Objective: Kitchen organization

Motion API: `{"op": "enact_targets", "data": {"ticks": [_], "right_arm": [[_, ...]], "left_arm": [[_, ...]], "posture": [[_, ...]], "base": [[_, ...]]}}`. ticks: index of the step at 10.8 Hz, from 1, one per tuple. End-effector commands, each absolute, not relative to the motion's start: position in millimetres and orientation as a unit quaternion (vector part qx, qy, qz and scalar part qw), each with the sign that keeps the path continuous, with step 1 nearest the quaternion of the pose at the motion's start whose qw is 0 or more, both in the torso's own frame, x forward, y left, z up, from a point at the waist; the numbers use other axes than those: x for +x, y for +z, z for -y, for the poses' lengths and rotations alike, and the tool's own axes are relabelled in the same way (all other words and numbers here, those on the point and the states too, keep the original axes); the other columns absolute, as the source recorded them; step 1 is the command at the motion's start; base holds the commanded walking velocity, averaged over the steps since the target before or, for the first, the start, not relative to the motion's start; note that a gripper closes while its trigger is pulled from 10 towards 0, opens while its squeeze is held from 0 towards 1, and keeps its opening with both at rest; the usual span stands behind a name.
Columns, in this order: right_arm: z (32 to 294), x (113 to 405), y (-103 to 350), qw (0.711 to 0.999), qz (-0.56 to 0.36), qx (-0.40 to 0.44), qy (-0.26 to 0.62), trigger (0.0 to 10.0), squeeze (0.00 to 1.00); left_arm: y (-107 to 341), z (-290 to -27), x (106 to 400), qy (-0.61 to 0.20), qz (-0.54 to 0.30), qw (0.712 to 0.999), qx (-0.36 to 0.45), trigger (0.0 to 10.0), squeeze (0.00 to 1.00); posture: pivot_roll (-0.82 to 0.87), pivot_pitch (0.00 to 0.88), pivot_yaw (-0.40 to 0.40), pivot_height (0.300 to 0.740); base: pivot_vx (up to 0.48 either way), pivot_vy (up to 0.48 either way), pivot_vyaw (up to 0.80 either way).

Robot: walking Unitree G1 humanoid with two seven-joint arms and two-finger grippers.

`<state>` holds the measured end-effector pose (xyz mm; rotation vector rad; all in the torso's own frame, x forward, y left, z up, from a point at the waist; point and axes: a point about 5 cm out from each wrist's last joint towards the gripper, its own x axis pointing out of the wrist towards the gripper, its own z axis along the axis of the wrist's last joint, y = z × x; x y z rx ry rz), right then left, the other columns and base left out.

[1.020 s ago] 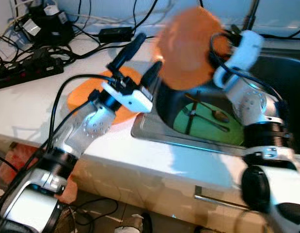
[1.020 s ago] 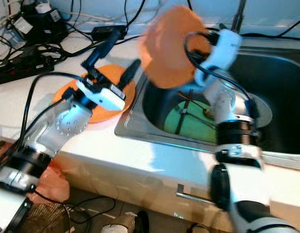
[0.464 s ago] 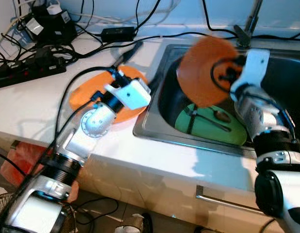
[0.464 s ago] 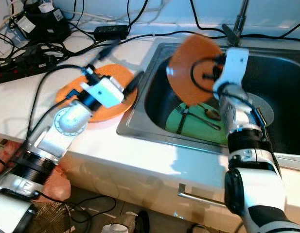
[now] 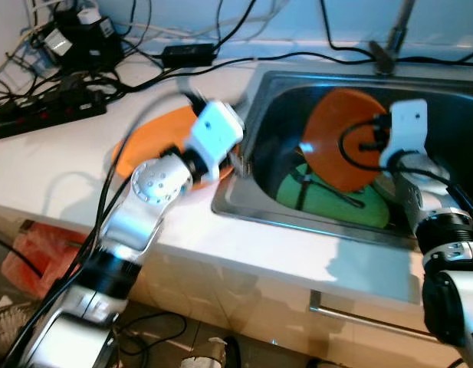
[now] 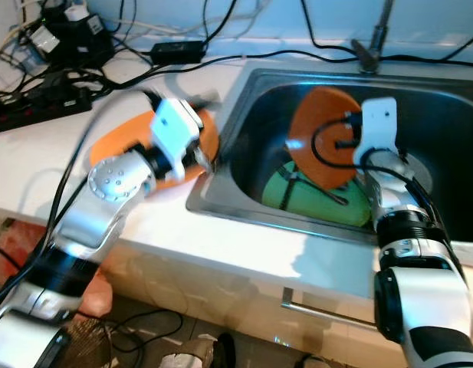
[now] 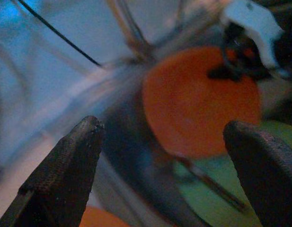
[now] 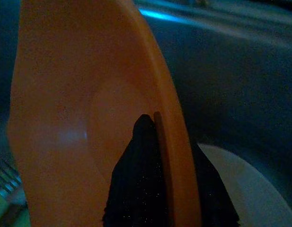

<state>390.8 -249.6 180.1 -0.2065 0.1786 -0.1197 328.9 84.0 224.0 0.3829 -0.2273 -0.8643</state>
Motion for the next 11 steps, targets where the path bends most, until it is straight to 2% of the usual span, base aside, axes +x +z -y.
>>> {"op": "enact_targets", "data": {"ticks": [1,5,6,7,11], "right_arm": [[250.3,393.7,190.4,0.990,-0.068,-0.113,-0.056,10.0,0.00],[259.6,391.9,182.3,0.987,-0.091,-0.121,-0.057,10.0,0.00],[259.0,391.6,180.0,0.987,-0.095,-0.117,-0.053,10.0,0.18],[257.7,391.6,178.3,0.988,-0.097,-0.113,-0.049,10.0,1.00],[253.3,392.2,174.9,0.988,-0.100,-0.111,-0.037,10.0,1.00]], "left_arm": [[219.3,-87.3,325.0,-0.440,0.060,0.879,0.173,10.0,1.00],[221.1,-99.0,324.4,-0.449,-0.028,0.879,0.158,10.0,1.00],[220.7,-99.2,323.6,-0.449,-0.033,0.879,0.159,10.0,1.00],[219.7,-99.4,322.8,-0.449,-0.038,0.878,0.160,10.0,1.00],[220.1,-101.6,323.3,-0.443,-0.051,0.881,0.158,10.0,1.00]], "posture": [[0.17,0.102,0.117,0.740],[0.17,0.105,0.124,0.740],[0.17,0.105,0.124,0.740],[0.17,0.107,0.123,0.740],[0.17,0.107,0.123,0.740]], "base": [[0.000,0.000,0.00],[0.000,0.000,0.00],[0.000,0.000,0.00],[0.000,0.000,0.00],[0.000,0.000,0.00]]}}
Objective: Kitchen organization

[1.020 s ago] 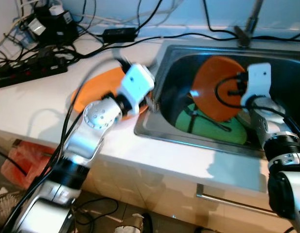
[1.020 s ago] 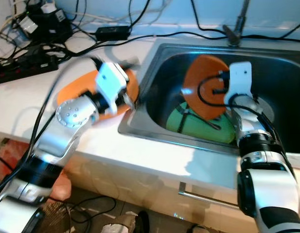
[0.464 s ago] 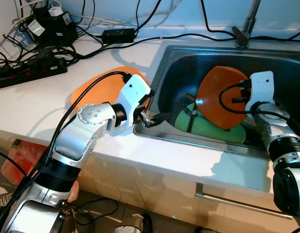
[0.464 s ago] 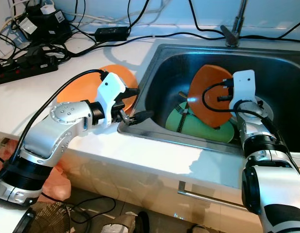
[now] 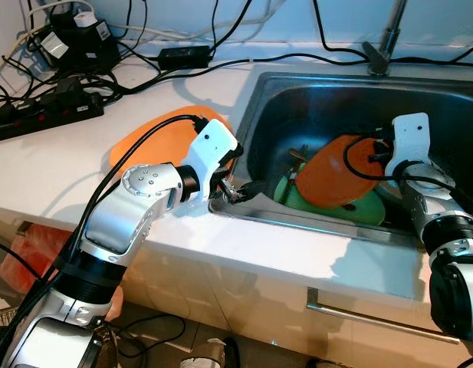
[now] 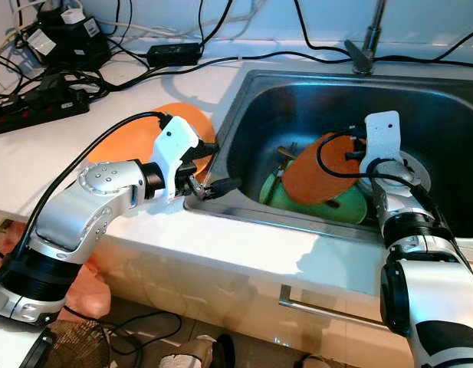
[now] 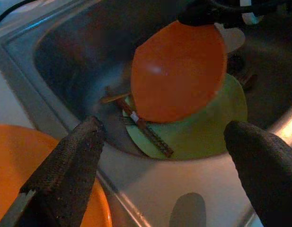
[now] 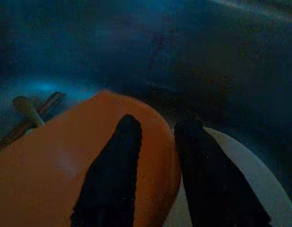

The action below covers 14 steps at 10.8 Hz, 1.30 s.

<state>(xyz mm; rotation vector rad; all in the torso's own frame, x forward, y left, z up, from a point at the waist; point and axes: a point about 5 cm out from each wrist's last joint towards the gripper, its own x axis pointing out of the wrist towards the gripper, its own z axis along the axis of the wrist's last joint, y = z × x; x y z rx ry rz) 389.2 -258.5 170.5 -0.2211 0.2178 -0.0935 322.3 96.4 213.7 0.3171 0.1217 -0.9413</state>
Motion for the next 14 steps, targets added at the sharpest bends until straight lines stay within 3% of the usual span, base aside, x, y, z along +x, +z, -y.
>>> {"op": "enact_targets", "data": {"ticks": [1,4,8,14], "right_arm": [[252.9,392.3,174.8,0.988,-0.100,-0.110,-0.035,10.0,1.00],[253.1,394.8,186.2,0.989,-0.074,-0.119,-0.046,10.0,1.00],[222.2,401.7,219.6,0.996,0.000,-0.082,0.020,10.0,1.00],[206.0,400.3,221.3,0.995,0.000,-0.076,0.057,10.0,1.00]], "left_arm": [[221.2,-101.6,323.8,-0.441,-0.051,0.883,0.154,10.0,1.00],[225.0,-108.2,324.4,-0.424,-0.058,0.885,0.182,10.0,1.00],[219.5,-138.2,318.0,-0.392,-0.077,0.892,0.211,10.0,1.00],[199.8,-174.8,302.3,-0.372,-0.125,0.877,0.276,10.0,1.00]], "posture": [[0.17,0.107,0.123,0.740],[0.18,0.109,0.125,0.740],[0.18,0.108,0.123,0.740],[0.20,0.094,0.107,0.740]], "base": [[0.000,0.000,0.00],[0.000,0.000,0.00],[0.000,0.000,0.00],[0.000,0.000,0.00]]}}
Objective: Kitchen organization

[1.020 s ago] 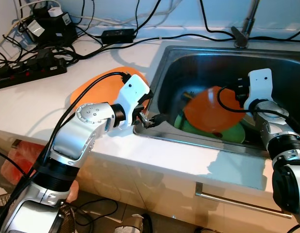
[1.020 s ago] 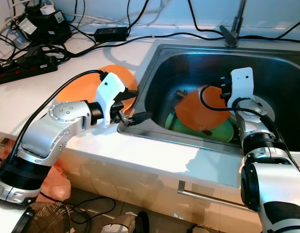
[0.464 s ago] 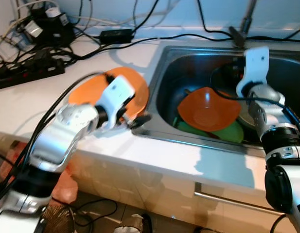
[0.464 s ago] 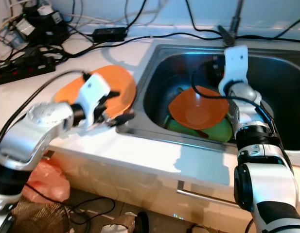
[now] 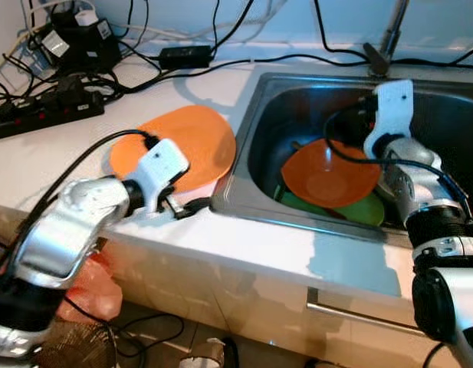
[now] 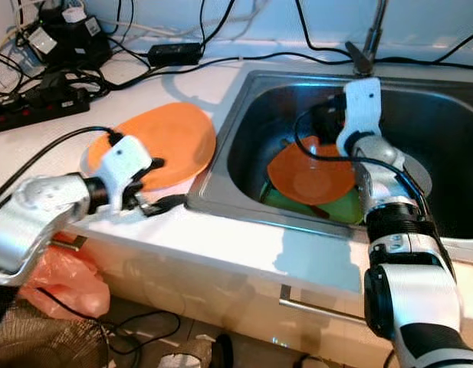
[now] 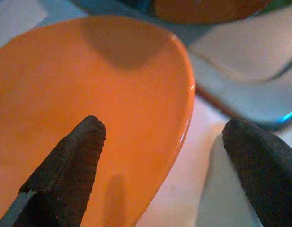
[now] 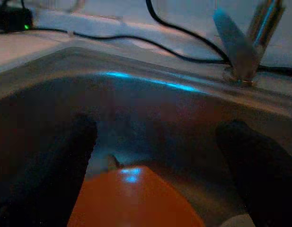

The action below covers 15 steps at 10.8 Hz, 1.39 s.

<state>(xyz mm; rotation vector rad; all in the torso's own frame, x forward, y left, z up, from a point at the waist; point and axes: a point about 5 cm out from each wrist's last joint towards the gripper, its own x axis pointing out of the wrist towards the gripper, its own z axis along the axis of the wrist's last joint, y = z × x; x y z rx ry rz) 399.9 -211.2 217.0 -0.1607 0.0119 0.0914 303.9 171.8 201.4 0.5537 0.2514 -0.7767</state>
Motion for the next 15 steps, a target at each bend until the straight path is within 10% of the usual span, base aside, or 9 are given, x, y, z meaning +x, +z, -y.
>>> {"op": "enact_targets", "data": {"ticks": [1,2,3,10,11,12,15], "right_arm": [[203.6,400.4,224.0,0.995,0.004,-0.073,0.062,10.0,1.00],[198.4,400.4,227.8,0.996,0.007,-0.052,0.077,10.0,0.90],[179.6,393.1,229.0,0.986,-0.003,-0.006,0.166,10.0,0.00],[144.1,314.6,215.2,0.865,-0.059,-0.072,0.492,10.0,0.00],[143.8,312.3,217.0,0.865,-0.061,-0.077,0.492,10.0,0.00],[142.6,310.4,217.8,0.864,-0.061,-0.078,0.494,10.0,0.00],[143.3,309.3,215.9,0.866,-0.062,-0.082,0.490,10.0,0.00]], "left_arm": [[199.6,-177.8,303.0,-0.367,-0.125,0.874,0.291,10.0,1.00],[199.6,-182.9,304.9,-0.356,-0.122,0.868,0.322,10.0,1.00],[197.1,-188.5,306.9,-0.347,-0.122,0.855,0.366,10.0,0.00],[189.9,-197.2,315.5,-0.345,-0.112,0.824,0.435,10.0,0.00],[186.6,-198.4,317.7,-0.345,-0.110,0.819,0.444,8.2,0.00],[180.0,-203.5,320.9,-0.341,-0.112,0.805,0.472,1.3,0.00],[172.3,-205.3,325.5,-0.339,-0.110,0.799,0.484,0.0,0.00]], "posture": [[0.20,0.092,0.106,0.740],[0.20,0.092,0.106,0.740],[0.20,0.091,0.104,0.740],[0.19,0.102,0.116,0.740],[0.19,0.102,0.118,0.740],[0.19,0.104,0.121,0.740],[0.18,0.110,0.127,0.740]], "base": [[0.000,0.000,0.00],[0.000,0.000,0.00],[0.000,0.000,0.00],[0.000,0.000,0.00],[0.000,0.000,0.00],[0.000,0.000,0.00],[0.000,0.000,0.00]]}}
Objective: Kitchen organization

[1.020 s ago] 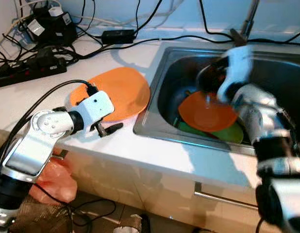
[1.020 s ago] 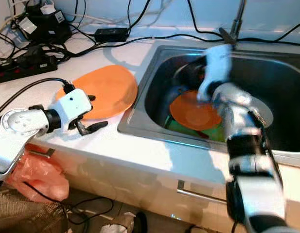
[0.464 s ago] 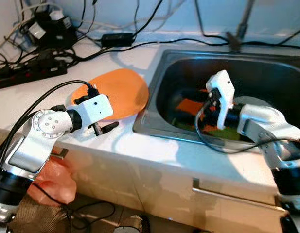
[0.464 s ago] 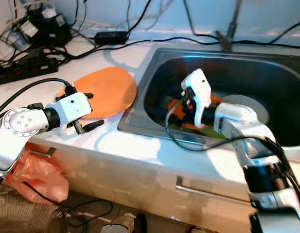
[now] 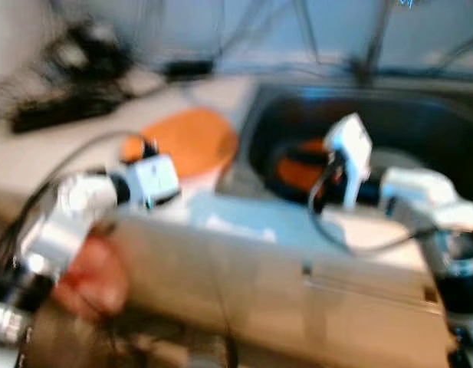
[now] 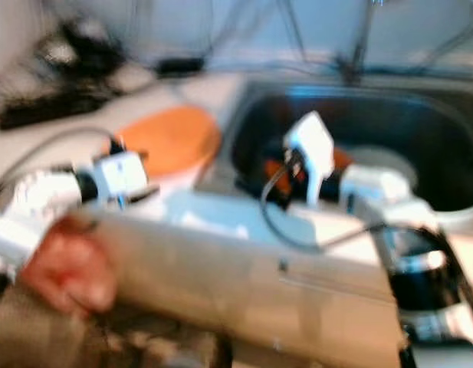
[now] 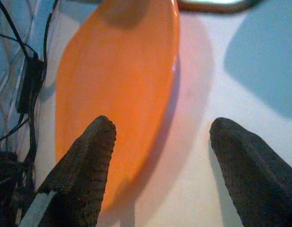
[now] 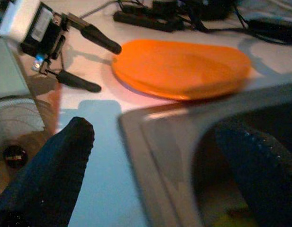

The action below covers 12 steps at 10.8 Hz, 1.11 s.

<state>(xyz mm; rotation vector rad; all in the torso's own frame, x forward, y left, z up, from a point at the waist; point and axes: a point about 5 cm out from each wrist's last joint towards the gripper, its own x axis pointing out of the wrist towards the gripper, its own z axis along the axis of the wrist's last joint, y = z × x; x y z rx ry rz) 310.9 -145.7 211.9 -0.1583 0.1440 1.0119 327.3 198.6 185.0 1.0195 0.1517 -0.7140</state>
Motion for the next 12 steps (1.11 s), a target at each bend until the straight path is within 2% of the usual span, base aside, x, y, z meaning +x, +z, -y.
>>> {"op": "enact_targets", "data": {"ticks": [1,3,7,9,10,12], "right_arm": [[145.6,311.9,212.7,0.873,-0.062,-0.086,0.477,10.0,0.00],[147.4,312.4,205.5,0.879,-0.068,-0.085,0.464,10.0,0.00],[149.0,313.1,205.6,0.881,-0.064,-0.089,0.459,10.0,0.00],[147.7,314.4,209.6,0.885,-0.055,-0.076,0.455,10.0,0.00],[147.5,314.6,209.2,0.886,-0.054,-0.076,0.454,10.0,0.00],[145.2,316.5,216.4,0.892,-0.028,-0.065,0.447,10.0,0.00]], "left_arm": [[176.9,-199.0,330.5,-0.323,-0.081,0.827,0.454,9.6,0.00],[184.1,-177.4,333.1,-0.326,-0.030,0.853,0.407,10.0,0.00],[184.2,-181.6,338.6,-0.309,-0.009,0.842,0.442,10.0,0.00],[196.0,-185.8,345.7,-0.271,0.025,0.854,0.443,10.0,0.00],[199.8,-188.8,348.8,-0.252,0.026,0.869,0.426,10.0,0.00],[204.3,-186.6,350.3,-0.252,0.043,0.875,0.412,10.0,0.00]], "posture": [[0.18,0.112,0.129,0.740],[0.18,0.115,0.133,0.740],[0.17,0.118,0.136,0.740],[0.17,0.119,0.135,0.740],[0.17,0.119,0.135,0.740],[0.17,0.119,0.135,0.740]], "base": [[0.000,0.000,0.00],[0.000,0.000,0.00],[0.000,0.000,0.00],[0.000,0.000,0.00],[0.289,0.000,0.00],[0.304,0.000,0.00]]}}
